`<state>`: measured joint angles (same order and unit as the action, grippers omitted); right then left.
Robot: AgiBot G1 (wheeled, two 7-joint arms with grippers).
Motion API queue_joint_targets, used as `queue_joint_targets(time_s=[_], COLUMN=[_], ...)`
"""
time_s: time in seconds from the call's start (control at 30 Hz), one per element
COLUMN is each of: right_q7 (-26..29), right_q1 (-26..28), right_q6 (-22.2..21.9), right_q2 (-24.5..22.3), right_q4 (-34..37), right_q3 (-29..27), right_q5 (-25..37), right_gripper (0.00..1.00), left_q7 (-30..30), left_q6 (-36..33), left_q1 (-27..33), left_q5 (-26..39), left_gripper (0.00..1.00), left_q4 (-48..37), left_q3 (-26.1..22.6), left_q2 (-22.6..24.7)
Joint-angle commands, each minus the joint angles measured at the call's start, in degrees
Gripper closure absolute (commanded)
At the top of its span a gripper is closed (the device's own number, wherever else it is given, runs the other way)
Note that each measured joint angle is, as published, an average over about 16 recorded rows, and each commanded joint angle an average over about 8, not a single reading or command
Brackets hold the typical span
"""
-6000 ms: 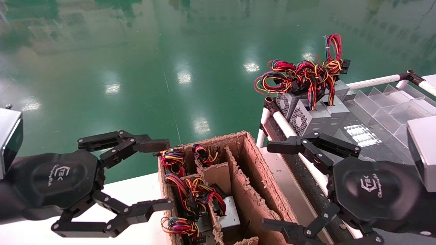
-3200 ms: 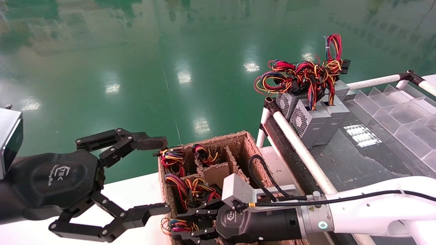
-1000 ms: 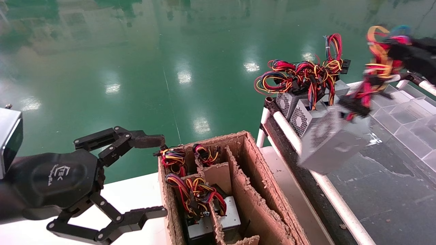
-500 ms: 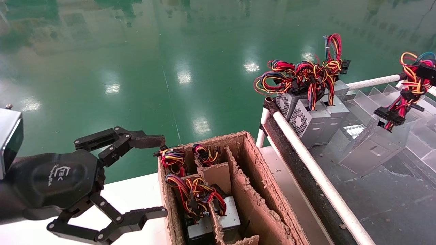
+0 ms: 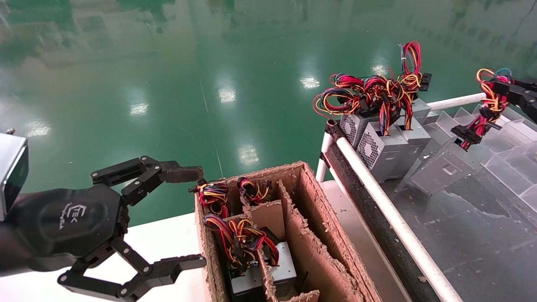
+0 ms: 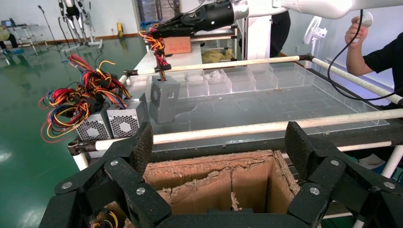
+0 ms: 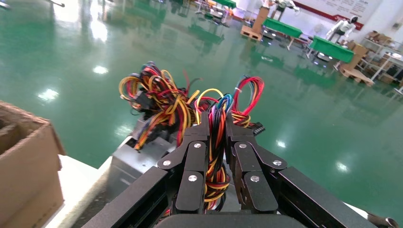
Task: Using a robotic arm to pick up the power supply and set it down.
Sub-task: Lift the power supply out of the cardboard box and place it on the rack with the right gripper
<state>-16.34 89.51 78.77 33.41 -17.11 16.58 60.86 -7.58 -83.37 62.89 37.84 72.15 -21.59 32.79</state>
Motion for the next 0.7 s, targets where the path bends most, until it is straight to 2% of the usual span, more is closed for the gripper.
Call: queue_joint_targets(time_s=[0.03, 0.23, 0.7], right_q7=[-0.9, -3.9, -7.6], right_q1=[1.7, 5.2, 11.1], right_q6=[-0.6, -2.2, -9.6], right_q2=[1.0, 3.1, 7.9], right_q4=[1.8, 5.7, 11.1], right_q3=[0.7, 2.1, 4.2], right_q5=[1.3, 3.7, 7.4], right_gripper=[1.0, 1.0, 1.0], left_q7=[0.0, 0.0, 0.0], left_q6=[0.0, 0.0, 0.0], left_q1=[0.0, 0.0, 0.0], left_q5=[0.0, 0.0, 0.0], left_gripper=[0.0, 0.0, 0.0], left_q4=[0.0, 0.0, 0.0], left_q3=[0.0, 0.0, 0.0], left_q2=[0.0, 0.0, 0.0])
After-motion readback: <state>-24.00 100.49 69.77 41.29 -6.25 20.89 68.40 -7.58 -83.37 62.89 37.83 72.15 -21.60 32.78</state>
